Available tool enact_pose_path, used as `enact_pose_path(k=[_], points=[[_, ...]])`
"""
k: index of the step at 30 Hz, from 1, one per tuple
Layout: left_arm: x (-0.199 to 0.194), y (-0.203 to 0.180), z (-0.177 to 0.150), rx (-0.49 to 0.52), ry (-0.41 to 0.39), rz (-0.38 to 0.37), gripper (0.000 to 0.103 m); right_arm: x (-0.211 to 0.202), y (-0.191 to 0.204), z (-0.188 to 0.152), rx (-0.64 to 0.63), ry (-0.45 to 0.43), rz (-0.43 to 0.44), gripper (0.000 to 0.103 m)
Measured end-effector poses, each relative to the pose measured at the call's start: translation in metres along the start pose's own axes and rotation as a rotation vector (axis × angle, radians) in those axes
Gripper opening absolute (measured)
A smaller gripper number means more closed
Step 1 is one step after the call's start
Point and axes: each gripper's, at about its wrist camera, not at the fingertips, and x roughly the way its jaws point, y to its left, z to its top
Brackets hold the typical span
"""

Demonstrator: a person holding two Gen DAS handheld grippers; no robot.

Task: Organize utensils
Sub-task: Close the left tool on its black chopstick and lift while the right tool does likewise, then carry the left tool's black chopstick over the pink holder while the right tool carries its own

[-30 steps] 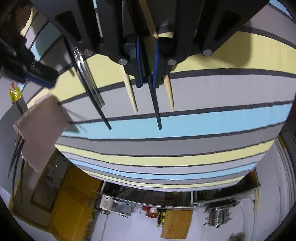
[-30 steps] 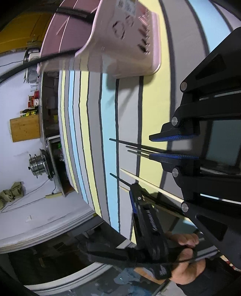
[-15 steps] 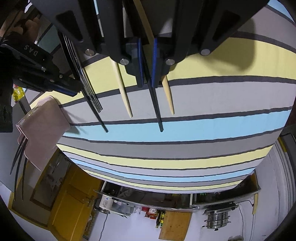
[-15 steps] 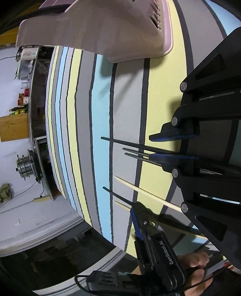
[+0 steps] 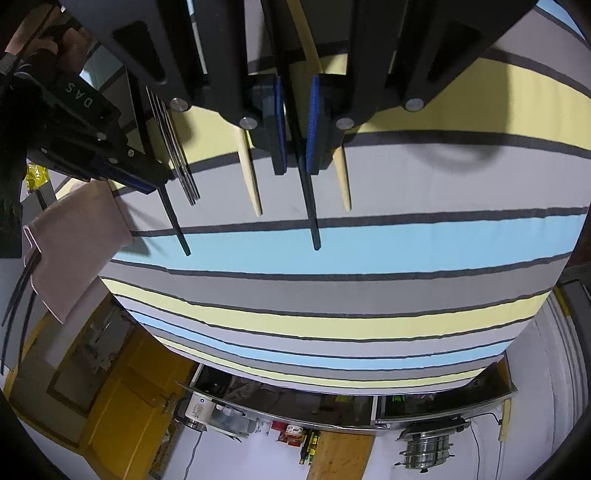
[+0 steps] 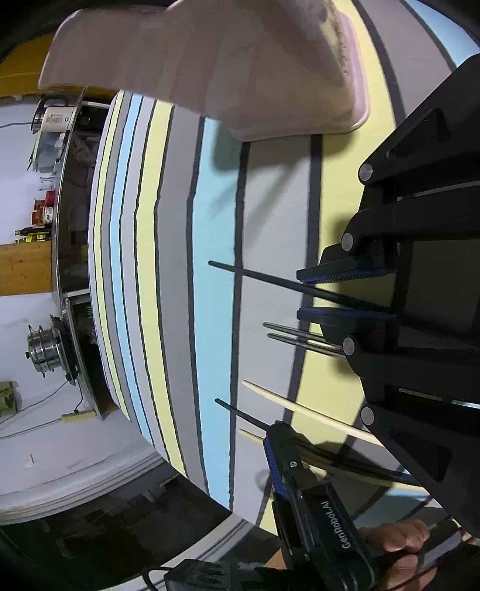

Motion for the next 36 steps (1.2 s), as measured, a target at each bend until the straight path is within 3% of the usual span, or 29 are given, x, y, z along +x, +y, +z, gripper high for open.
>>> enact_pose_path(k=[9, 12, 26, 36], points=[[0.005, -0.009, 0.005, 0.045, -0.007, 0.071, 0.007, 0.004, -0.001, 0.008, -0.011, 0.009, -0.014, 0.006], [0.000, -0.008, 0.005, 0.018, -0.003, 0.040, 0.006, -0.005, -0.002, 0.005, -0.003, -0.002, 0.009, 0.005], [-0.096, -0.027, 0.006, 0.068, -0.159, -0.029, 0.005, -0.102, -0.002, 0.004, -0.014, -0.177, 0.078, 0.005], [-0.148, -0.033, 0.006, 0.091, -0.222, -0.074, 0.005, -0.161, -0.007, -0.004, 0.001, -0.276, 0.095, 0.005]])
